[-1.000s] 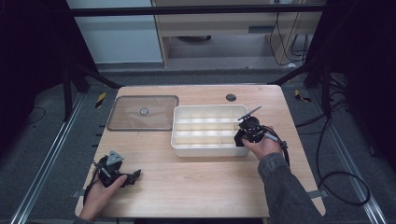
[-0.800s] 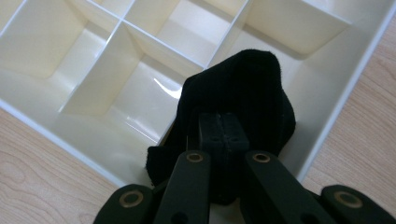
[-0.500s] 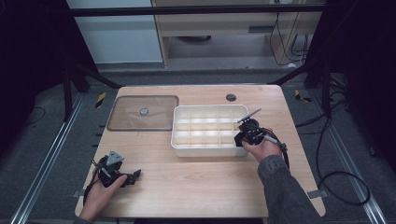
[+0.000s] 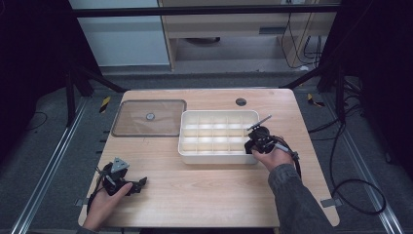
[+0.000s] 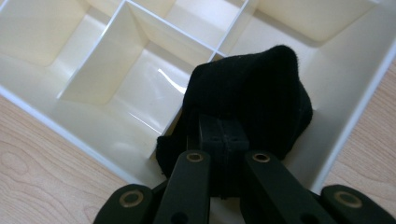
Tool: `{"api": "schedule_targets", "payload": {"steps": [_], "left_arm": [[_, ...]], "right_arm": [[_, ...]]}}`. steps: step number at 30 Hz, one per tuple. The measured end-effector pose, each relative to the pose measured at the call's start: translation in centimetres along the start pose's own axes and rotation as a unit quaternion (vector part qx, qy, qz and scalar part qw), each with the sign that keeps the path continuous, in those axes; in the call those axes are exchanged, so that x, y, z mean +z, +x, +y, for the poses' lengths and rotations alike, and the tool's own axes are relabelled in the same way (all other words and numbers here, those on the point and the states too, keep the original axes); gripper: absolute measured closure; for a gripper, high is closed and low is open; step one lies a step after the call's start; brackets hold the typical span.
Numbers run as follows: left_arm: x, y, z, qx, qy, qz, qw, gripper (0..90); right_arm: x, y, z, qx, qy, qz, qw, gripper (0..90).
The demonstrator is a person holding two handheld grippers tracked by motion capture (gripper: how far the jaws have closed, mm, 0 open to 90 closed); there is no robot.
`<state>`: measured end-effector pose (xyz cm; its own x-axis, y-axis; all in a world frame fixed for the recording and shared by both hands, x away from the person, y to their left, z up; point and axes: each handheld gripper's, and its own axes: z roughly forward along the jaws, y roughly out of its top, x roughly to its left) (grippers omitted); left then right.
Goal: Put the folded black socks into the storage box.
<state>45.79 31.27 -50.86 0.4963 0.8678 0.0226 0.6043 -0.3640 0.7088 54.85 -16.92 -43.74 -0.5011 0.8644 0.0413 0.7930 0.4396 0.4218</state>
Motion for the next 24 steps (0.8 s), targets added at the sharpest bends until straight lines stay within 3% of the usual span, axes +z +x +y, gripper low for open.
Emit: {"api": "schedule_targets", "payload": {"steps": [7, 24], "left_arm": [[-0.01, -0.02, -0.01, 0.000, 0.000, 0.000, 1.0000, 0.0], [-0.01, -0.03, -0.01, 0.000, 0.000, 0.000, 1.0000, 0.0]], "right_arm": [[0.30, 0.49, 0.12, -0.005, 0.012, -0.018, 0.9998, 90.0], [0.69, 0.44, 0.27, -0.010, 0.022, -0.019, 0.9995, 90.0]]}}
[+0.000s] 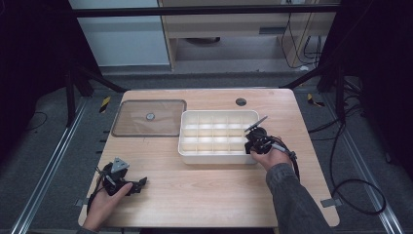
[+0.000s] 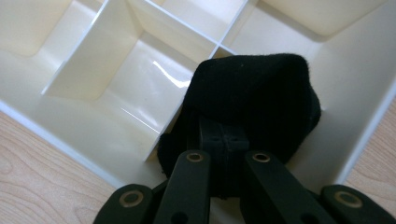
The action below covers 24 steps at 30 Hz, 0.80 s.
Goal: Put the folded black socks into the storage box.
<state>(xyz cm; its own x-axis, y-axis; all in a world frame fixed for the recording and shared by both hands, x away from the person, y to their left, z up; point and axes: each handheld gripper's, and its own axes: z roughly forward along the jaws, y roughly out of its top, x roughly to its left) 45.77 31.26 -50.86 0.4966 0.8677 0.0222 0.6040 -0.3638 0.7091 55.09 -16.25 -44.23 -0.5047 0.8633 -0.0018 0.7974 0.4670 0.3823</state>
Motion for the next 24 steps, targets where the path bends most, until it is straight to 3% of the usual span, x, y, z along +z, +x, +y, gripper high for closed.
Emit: {"api": "schedule_targets", "payload": {"steps": [8, 13, 24], "left_arm": [[0.00, 0.00, 0.00, 0.000, 0.000, 0.000, 1.0000, 0.0], [0.00, -0.01, 0.00, 0.000, 0.000, 0.000, 1.0000, 0.0], [0.00, -0.01, 0.00, 0.000, 0.000, 0.000, 1.0000, 0.0]], "right_arm": [[0.27, -0.13, 0.20, -0.010, 0.008, -0.001, 0.9999, 90.0], [0.22, -0.14, 0.49, 0.009, 0.023, 0.013, 0.9996, 90.0], [0.32, -0.25, 0.64, 0.010, 0.031, 0.016, 0.9994, 90.0]]}}
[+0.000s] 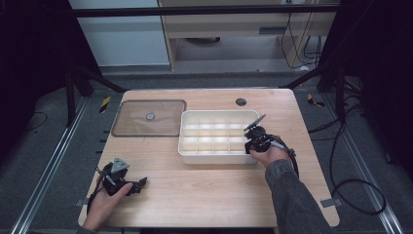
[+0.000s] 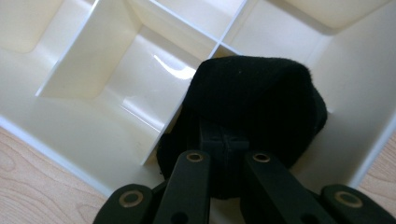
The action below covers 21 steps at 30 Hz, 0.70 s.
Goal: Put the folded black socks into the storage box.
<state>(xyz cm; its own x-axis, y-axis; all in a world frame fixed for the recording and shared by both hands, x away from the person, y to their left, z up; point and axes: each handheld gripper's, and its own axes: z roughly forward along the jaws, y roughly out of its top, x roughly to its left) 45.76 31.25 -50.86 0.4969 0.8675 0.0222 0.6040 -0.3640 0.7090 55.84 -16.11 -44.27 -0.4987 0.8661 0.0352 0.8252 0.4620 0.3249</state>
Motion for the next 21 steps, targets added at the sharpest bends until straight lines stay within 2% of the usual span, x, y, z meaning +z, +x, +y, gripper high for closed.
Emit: {"api": "schedule_targets", "payload": {"steps": [10, 13, 21], "left_arm": [[0.0, -0.1, 0.0, -0.003, -0.002, 0.000, 1.0000, 0.0], [0.0, -0.1, 0.0, -0.003, -0.002, 0.000, 1.0000, 0.0], [0.0, -0.1, 0.0, -0.003, -0.002, 0.000, 1.0000, 0.0]], "right_arm": [[-0.1, 0.1, 0.1, -0.004, 0.001, -0.005, 1.0000, 90.0], [-0.2, 0.1, 0.0, -0.019, -0.009, -0.010, 0.9997, 90.0], [-1.2, 0.2, -0.1, -0.018, -0.021, -0.015, 0.9995, 90.0]]}}
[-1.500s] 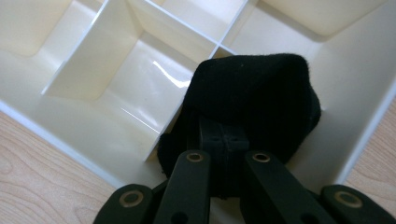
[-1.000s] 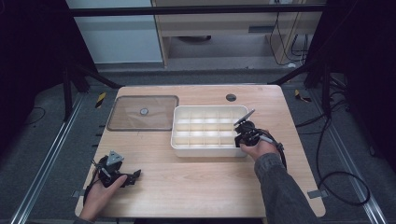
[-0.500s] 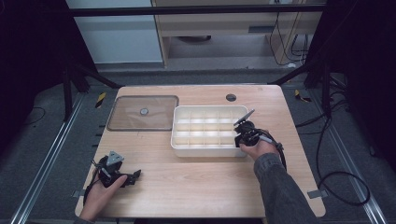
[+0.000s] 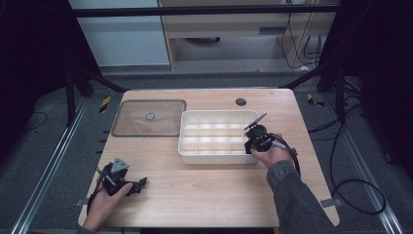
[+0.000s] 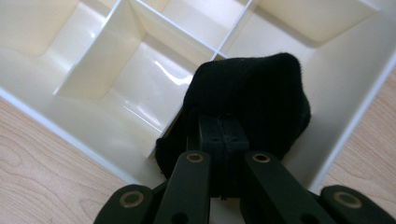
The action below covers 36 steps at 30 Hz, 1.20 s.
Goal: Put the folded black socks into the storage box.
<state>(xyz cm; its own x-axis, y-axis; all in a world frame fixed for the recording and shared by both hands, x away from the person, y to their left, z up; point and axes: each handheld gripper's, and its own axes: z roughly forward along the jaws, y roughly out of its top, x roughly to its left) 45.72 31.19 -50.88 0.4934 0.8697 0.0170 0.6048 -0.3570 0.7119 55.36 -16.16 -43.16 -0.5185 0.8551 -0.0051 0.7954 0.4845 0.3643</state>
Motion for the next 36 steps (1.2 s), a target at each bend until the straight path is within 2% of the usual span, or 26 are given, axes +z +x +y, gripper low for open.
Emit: {"api": "schedule_targets", "payload": {"steps": [5, 8, 13, 17, 19, 23, 24, 36], "left_arm": [[0.0, 0.0, 0.0, 0.000, 0.000, 0.000, 1.0000, 0.0], [0.0, 0.0, 0.0, 0.000, 0.000, 0.000, 1.0000, 0.0], [0.0, 0.0, 0.0, 0.000, 0.000, 0.000, 1.0000, 0.0], [0.0, 0.0, 0.0, 0.000, 0.000, 0.000, 1.0000, 0.0], [0.0, 0.0, 0.0, 0.000, 0.000, 0.000, 1.0000, 0.0], [0.0, 0.0, 0.0, 0.000, 0.000, 0.000, 1.0000, 0.0], [0.0, 0.0, 0.0, 0.000, 0.000, 0.000, 1.0000, 0.0], [0.0, 0.0, 0.0, 0.000, 0.000, 0.000, 1.0000, 0.0]], "right_arm": [[-1.2, -0.4, 0.0, 0.000, -0.017, -0.004, 0.9998, 90.0], [-2.2, -0.8, -0.1, 0.004, -0.040, -0.005, 0.9992, 90.0], [-2.8, -1.1, -0.2, 0.011, -0.048, -0.002, 0.9988, 90.0], [-3.4, -1.3, -0.3, 0.012, -0.068, 0.006, 0.9976, 90.0], [-3.9, -1.4, -0.3, 0.020, -0.085, 0.012, 0.9961, 90.0], [-4.4, -1.5, -0.3, 0.021, -0.105, 0.013, 0.9942, 90.0], [-4.8, -1.5, -0.3, 0.021, -0.116, 0.013, 0.9929, 90.0], [-7.1, -1.4, -0.1, 0.020, -0.166, 0.019, 0.9858, 90.0]]}}
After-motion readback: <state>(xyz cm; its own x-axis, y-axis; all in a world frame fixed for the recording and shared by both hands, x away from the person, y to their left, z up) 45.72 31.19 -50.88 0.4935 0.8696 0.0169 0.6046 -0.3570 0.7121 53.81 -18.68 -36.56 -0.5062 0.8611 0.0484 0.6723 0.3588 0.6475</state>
